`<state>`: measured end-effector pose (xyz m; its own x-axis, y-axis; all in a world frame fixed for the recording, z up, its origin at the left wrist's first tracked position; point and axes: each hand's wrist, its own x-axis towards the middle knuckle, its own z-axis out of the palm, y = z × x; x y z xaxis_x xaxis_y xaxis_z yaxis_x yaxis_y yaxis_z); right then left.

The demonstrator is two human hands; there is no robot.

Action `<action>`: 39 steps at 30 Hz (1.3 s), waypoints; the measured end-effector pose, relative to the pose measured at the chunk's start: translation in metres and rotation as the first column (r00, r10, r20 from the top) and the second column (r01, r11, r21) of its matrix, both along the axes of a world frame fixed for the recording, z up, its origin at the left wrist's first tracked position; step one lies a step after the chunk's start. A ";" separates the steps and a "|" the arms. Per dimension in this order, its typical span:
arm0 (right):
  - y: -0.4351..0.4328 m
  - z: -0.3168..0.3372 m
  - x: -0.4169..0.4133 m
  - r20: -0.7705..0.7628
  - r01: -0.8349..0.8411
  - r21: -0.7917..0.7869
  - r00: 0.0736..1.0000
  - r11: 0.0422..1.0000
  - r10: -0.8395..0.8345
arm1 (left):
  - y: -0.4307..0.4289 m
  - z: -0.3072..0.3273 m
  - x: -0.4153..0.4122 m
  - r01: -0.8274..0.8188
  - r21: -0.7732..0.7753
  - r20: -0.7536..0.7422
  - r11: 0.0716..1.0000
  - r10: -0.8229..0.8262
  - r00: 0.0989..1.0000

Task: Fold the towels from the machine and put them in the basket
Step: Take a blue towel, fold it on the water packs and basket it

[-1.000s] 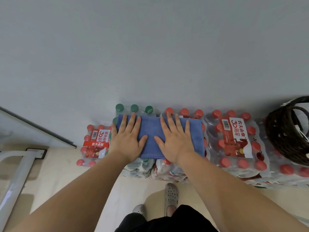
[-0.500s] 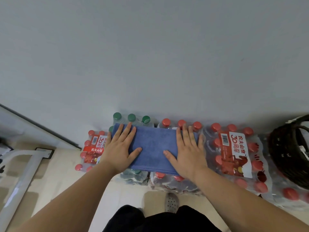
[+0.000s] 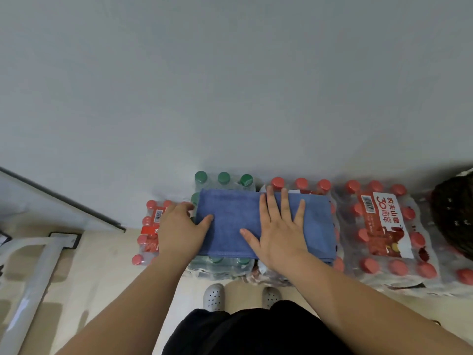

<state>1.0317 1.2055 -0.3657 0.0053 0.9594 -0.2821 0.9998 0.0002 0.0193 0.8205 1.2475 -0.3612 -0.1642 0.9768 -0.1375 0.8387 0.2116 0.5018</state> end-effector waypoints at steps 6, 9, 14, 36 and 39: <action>0.002 -0.001 -0.002 0.049 0.010 -0.040 0.999 0.999 -0.008 | 0.017 0.007 -0.003 0.143 -0.062 0.017 0.988 -0.142 0.990; 0.005 -0.002 -0.003 0.068 -0.002 -0.069 0.998 0.998 0.007 | 0.028 0.014 0.001 0.203 -0.136 0.035 0.970 -0.200 0.979; 0.007 -0.002 -0.005 0.081 -0.013 -0.071 0.997 0.997 0.019 | 0.036 0.021 0.004 0.169 -0.247 0.089 0.954 -0.152 0.984; -0.025 0.009 0.074 -0.460 0.075 0.089 0.888 0.993 -0.026 | 0.014 0.081 0.042 -0.081 -0.375 0.619 0.924 0.315 0.719; -0.036 0.010 0.098 -0.581 0.143 0.107 0.812 0.984 -0.055 | 0.006 0.097 0.075 -0.025 -0.289 0.658 0.957 0.218 0.721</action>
<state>1.1297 1.1699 -0.3562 -0.0183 0.9916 -0.1283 0.8228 -0.0580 -0.5653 0.8952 1.2535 -0.2645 -0.0477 0.8726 -0.4862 0.2524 0.4815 0.8393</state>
